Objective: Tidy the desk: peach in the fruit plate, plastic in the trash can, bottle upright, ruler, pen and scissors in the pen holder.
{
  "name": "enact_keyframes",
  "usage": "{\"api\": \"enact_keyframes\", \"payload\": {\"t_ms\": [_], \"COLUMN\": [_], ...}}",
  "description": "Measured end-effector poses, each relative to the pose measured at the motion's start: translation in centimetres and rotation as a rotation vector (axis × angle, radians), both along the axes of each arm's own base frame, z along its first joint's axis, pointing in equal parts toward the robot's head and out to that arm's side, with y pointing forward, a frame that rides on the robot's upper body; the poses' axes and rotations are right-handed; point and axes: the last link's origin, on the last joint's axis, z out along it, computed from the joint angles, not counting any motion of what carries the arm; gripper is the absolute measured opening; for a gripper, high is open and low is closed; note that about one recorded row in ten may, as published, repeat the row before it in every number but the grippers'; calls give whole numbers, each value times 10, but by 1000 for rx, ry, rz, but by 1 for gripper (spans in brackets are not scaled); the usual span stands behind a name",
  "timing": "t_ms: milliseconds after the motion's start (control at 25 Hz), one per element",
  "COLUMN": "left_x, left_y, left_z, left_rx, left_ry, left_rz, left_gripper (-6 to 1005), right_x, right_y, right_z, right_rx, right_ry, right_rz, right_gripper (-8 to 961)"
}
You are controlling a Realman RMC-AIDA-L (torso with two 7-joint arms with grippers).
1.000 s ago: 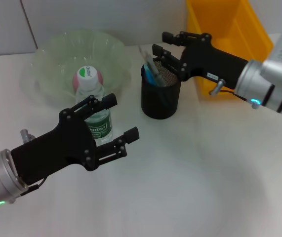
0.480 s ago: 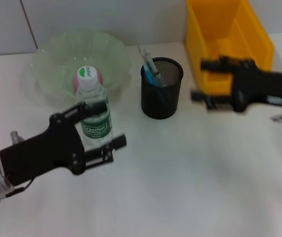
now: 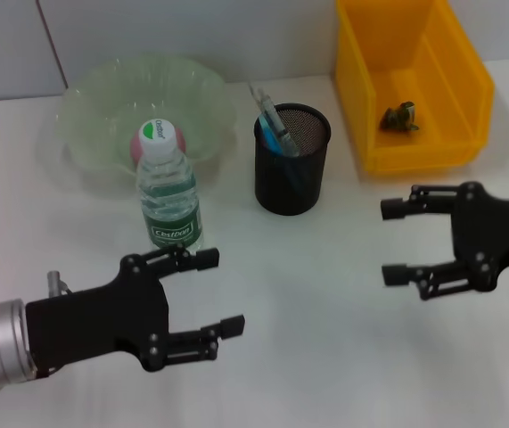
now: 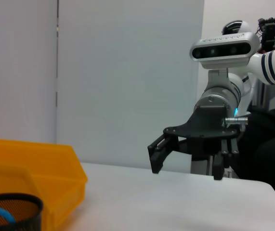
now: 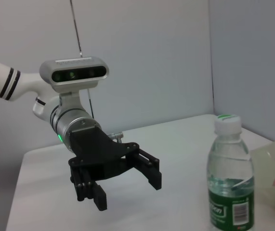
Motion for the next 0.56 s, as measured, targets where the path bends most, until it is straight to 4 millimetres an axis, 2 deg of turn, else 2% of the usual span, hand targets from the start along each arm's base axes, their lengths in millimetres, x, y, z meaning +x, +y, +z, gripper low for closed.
{"api": "enact_keyframes", "payload": {"t_ms": [80,200,560], "left_x": [-1,-1,-1], "left_y": [-1,-1,-2], "left_z": [-1,-1,0], "left_rx": [-9,-10,-22], "left_ry": [4,4,2], "left_rz": [1,0,3], "left_gripper": [813,813,813], "right_x": [2,3,4], "right_y": [-5,-7,-9], "right_z": [-10,-13,-16], "right_rx": [-5,-14,-17], "right_ry": [-5,-12,-11], "right_rz": [8,4,-5], "right_gripper": [834,834,835]}}
